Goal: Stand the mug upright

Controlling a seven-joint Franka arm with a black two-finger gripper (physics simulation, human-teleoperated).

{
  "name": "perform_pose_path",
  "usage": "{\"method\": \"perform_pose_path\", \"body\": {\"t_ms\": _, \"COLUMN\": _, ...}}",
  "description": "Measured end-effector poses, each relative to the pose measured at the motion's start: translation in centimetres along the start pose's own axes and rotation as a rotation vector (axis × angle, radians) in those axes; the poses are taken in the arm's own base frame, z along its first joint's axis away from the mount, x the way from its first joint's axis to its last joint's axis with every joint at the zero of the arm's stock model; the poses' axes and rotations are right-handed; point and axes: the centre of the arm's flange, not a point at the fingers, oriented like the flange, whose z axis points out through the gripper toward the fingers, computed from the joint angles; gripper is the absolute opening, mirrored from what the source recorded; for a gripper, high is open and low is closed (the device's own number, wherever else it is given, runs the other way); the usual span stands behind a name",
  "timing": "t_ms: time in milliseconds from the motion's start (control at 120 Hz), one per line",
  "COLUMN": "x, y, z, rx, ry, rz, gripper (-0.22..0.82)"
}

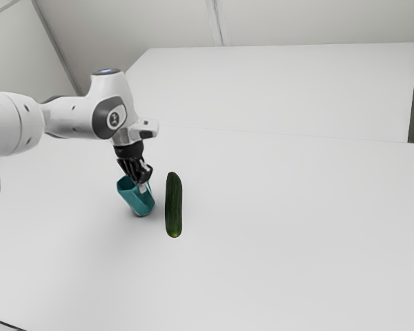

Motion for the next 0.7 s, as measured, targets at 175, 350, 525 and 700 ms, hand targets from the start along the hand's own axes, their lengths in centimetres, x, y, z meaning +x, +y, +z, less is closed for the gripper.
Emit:
{"method": "perform_pose_path", "body": {"t_ms": 175, "x": 0.1, "y": 0.2, "z": 0.0, "rx": -0.003, "ry": 0.002, "rz": -0.046, "gripper": 0.11}}
{"method": "perform_pose_path", "body": {"t_ms": 350, "x": -0.5, "y": 0.8, "z": -3.6, "rx": 0.012, "ry": 0.054, "rz": -0.074, "gripper": 0.39}}
{"method": "perform_pose_path", "body": {"t_ms": 525, "x": 0.0, "y": 1.4, "z": -13.3, "rx": 0.038, "ry": 0.155, "rz": -0.087, "gripper": 0.51}}
{"method": "perform_pose_path", "body": {"t_ms": 700, "x": -0.9, "y": 2.3, "z": -21.6, "rx": 0.038, "ry": 0.205, "rz": -0.096, "gripper": 0.56}}
